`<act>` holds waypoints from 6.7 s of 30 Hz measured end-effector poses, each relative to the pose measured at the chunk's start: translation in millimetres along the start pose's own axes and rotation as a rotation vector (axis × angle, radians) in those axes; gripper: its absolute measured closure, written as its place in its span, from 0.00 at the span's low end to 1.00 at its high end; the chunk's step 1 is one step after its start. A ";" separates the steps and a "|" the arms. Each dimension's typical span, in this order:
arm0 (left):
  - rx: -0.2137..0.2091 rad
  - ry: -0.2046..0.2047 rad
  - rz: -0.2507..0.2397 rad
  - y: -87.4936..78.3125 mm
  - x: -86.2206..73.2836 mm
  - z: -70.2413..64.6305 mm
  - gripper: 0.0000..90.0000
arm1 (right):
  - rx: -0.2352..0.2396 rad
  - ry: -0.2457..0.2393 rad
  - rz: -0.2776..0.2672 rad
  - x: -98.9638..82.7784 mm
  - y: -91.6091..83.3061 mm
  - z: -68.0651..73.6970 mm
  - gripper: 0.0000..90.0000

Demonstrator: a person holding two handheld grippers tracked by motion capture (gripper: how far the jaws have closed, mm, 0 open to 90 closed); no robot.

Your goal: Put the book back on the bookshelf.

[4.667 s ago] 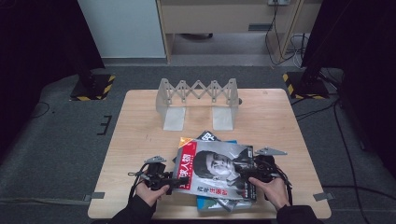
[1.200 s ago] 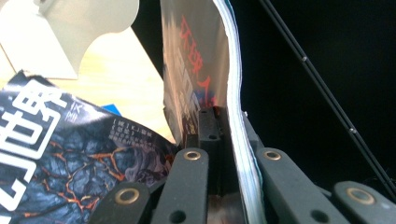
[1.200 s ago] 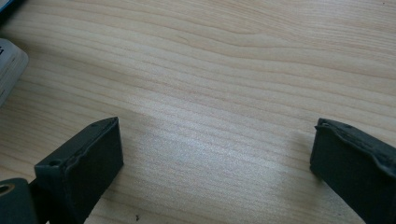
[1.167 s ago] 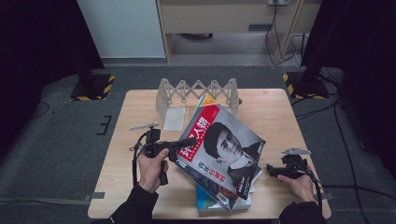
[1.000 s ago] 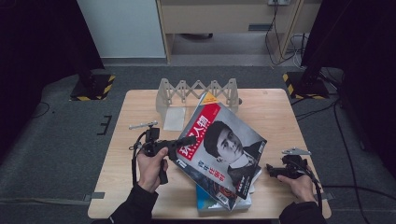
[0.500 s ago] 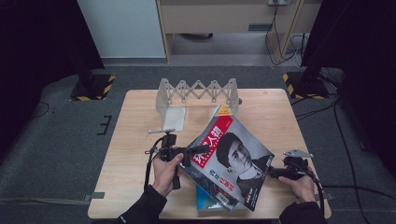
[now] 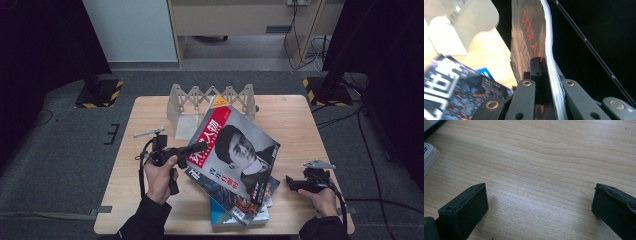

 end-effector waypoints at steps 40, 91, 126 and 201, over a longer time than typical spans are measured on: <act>0.196 -0.009 -0.327 -137.5 34.1 24.7 0.95 | -0.005 0.006 0.001 0.5 0.3 0.6 0.00; 0.572 0.076 -0.313 -158.9 87.3 30.4 0.96 | -0.009 0.006 -0.001 1.0 0.7 0.5 0.00; 0.841 0.118 -0.195 -83.7 123.6 49.5 0.96 | -0.012 0.010 -0.003 1.5 1.1 0.6 0.00; 1.017 0.293 -0.180 -40.6 115.4 61.0 0.80 | -0.010 0.012 0.000 2.0 1.3 1.3 0.00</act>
Point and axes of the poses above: each handheld gripper's, and its own axes: y roughly forward along the jaws, x roughly out of its top, z roughly to its left, the point moved 3 cm from there along y, roughly forward along the jaws, and after that the axes turned 14 degrees about z, right-handed, at the moved point
